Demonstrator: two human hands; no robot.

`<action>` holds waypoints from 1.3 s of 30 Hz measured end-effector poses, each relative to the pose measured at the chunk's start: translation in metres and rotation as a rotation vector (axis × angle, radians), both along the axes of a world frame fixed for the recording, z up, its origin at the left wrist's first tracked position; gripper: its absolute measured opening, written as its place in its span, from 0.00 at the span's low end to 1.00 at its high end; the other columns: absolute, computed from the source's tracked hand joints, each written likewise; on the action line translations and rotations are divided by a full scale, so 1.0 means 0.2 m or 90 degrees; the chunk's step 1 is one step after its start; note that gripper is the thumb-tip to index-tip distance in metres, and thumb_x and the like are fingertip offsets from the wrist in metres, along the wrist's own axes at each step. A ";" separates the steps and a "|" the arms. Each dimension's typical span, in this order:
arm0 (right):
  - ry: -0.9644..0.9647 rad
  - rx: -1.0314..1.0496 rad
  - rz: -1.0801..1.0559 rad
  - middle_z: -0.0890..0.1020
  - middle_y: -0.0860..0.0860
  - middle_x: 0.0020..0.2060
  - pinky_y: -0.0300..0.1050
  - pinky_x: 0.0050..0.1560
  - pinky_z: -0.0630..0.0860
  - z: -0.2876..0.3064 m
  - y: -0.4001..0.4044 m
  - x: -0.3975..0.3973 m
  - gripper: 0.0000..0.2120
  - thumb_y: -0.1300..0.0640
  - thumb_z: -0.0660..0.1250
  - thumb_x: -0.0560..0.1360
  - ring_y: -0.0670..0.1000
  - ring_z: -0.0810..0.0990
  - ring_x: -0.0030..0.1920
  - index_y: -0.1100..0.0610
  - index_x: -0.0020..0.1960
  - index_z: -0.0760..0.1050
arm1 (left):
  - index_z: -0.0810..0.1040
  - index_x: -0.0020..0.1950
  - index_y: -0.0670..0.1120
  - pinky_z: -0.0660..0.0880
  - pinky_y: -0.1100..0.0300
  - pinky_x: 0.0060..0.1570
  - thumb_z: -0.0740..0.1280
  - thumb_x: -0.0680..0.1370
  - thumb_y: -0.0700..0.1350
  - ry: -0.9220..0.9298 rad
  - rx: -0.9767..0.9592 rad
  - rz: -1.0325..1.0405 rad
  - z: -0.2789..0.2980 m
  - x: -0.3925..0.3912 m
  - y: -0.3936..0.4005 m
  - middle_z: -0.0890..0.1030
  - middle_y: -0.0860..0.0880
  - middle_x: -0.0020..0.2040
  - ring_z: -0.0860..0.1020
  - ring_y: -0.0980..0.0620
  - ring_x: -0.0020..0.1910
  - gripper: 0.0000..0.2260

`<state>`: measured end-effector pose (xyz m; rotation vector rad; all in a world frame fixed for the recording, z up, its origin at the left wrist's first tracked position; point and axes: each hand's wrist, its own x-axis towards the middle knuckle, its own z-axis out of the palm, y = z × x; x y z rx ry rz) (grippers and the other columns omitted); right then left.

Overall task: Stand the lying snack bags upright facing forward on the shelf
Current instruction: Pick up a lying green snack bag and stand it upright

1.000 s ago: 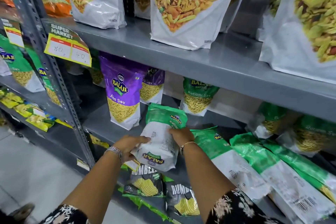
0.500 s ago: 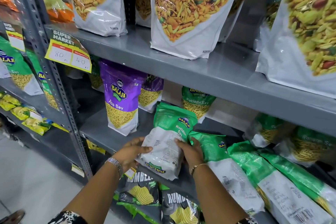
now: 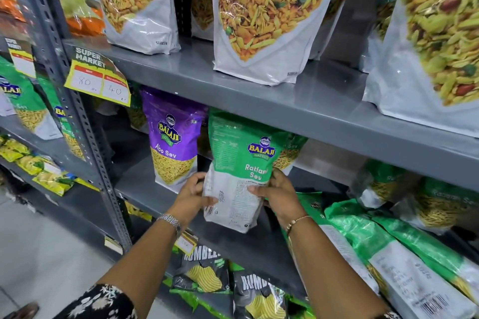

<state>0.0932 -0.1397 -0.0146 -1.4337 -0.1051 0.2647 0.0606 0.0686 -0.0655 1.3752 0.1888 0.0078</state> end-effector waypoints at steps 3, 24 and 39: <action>-0.038 0.008 -0.030 0.81 0.56 0.46 0.37 0.43 0.81 -0.06 -0.01 0.01 0.23 0.81 0.67 0.64 0.54 0.80 0.46 0.61 0.52 0.73 | 0.69 0.58 0.39 0.80 0.62 0.38 0.67 0.66 0.22 -0.011 0.045 0.019 -0.03 0.03 -0.03 0.82 0.44 0.49 0.79 0.44 0.50 0.25; -0.019 -0.295 -0.092 0.81 0.52 0.33 0.39 0.28 0.74 -0.23 -0.16 -0.05 0.12 0.67 0.73 0.67 0.50 0.77 0.30 0.54 0.35 0.72 | 0.74 0.44 0.45 0.73 0.59 0.39 0.57 0.75 0.26 0.038 0.022 0.125 -0.07 0.06 -0.13 0.78 0.47 0.41 0.76 0.49 0.39 0.15; -0.074 -0.315 -0.148 0.73 0.51 0.59 0.39 0.54 0.75 -0.30 0.07 -0.34 0.46 0.58 0.79 0.53 0.49 0.74 0.58 0.56 0.67 0.63 | 0.81 0.47 0.42 0.81 0.56 0.51 0.60 0.70 0.24 -0.083 0.147 0.190 -0.19 -0.33 -0.31 0.82 0.43 0.55 0.82 0.60 0.51 0.17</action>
